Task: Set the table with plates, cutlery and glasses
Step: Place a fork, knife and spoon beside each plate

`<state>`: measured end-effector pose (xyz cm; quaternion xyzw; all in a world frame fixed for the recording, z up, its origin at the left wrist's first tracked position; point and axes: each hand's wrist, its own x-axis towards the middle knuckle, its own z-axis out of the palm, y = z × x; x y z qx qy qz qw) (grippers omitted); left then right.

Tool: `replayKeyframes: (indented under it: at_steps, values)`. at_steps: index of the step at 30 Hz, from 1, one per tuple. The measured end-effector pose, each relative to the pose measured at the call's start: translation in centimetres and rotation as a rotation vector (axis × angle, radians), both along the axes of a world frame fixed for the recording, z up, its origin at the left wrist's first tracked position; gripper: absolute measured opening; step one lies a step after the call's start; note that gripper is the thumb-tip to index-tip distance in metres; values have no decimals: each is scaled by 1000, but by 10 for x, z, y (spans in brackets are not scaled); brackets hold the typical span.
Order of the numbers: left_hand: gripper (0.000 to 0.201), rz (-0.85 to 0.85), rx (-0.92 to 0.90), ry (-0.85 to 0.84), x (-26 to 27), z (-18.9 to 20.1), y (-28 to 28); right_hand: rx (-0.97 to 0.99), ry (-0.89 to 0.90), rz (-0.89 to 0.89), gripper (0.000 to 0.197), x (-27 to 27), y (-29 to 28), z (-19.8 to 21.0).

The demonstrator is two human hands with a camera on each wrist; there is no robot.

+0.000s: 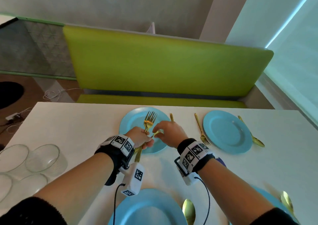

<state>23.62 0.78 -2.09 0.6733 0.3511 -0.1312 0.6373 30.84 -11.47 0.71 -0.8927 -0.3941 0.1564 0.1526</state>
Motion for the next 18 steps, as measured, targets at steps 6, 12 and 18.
replayKeyframes:
  at_steps: [6, 12, 18]
  values:
    - [12, -190, -8, 3, -45, 16, 22, -106, 45, 49, 21, -55, 18, 11]
    - [16, -182, -56, 22, -88, 34, 58, -193, -29, 39, 19, -107, 45, 27]
    - [16, 59, 19, -5, -117, 36, 124, -111, -45, -223, 16, -128, 62, 15]
